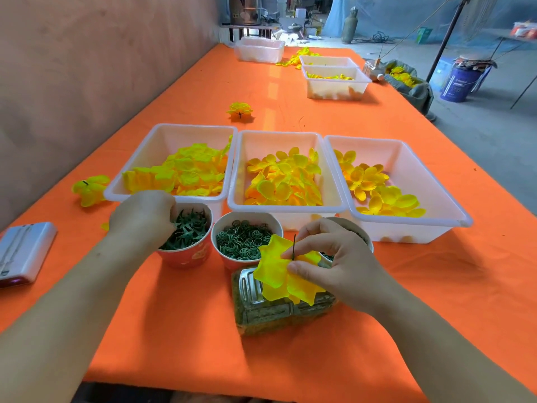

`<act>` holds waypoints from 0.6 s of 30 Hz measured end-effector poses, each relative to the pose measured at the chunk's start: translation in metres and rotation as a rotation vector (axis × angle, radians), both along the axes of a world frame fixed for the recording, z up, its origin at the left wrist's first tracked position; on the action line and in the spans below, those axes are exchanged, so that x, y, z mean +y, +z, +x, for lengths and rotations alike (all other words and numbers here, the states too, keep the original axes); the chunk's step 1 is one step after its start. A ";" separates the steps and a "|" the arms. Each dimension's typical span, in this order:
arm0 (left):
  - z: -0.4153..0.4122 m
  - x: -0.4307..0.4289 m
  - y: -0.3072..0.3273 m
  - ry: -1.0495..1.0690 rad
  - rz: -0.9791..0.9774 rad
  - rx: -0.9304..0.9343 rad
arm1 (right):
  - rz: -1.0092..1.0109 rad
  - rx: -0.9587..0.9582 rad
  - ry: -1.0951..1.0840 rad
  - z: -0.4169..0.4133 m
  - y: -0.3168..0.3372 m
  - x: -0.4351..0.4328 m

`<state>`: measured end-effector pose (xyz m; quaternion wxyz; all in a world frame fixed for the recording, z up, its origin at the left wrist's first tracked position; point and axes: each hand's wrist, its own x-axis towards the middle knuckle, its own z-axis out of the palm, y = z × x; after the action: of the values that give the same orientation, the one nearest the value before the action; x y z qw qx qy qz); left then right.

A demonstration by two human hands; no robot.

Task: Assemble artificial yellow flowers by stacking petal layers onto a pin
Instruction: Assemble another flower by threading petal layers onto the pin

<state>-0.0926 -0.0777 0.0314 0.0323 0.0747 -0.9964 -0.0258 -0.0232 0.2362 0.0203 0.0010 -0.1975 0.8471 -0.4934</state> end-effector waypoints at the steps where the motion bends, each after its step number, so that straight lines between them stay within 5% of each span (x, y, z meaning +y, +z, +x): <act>1: -0.001 0.001 -0.001 0.000 -0.025 -0.063 | 0.005 0.002 0.000 0.000 0.000 0.000; 9: 0.000 0.008 -0.014 0.007 0.013 0.031 | 0.021 0.040 -0.014 0.001 0.001 0.000; 18: 0.006 -0.005 -0.009 -0.009 0.369 0.080 | -0.003 0.025 -0.014 0.002 0.000 0.000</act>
<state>-0.0864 -0.0823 0.0222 0.0574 0.0738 -0.9729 -0.2114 -0.0215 0.2358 0.0208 -0.0132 -0.1977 0.8477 -0.4922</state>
